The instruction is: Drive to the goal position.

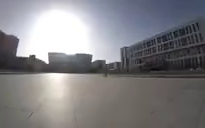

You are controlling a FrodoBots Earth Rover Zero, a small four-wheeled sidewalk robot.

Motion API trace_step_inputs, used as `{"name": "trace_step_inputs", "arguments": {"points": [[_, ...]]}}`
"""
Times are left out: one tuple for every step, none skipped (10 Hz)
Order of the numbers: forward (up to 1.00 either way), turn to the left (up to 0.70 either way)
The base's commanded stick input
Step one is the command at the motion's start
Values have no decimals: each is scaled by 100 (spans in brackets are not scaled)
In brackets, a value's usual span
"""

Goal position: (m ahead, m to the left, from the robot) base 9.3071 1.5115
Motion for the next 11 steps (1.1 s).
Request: {"name": "trace_step_inputs", "arguments": {"points": [[100,3],[100,3],[100,3],[100,3],[100,3],[100,3],[100,3],[100,3],[100,3],[100,3],[100,3]]}}
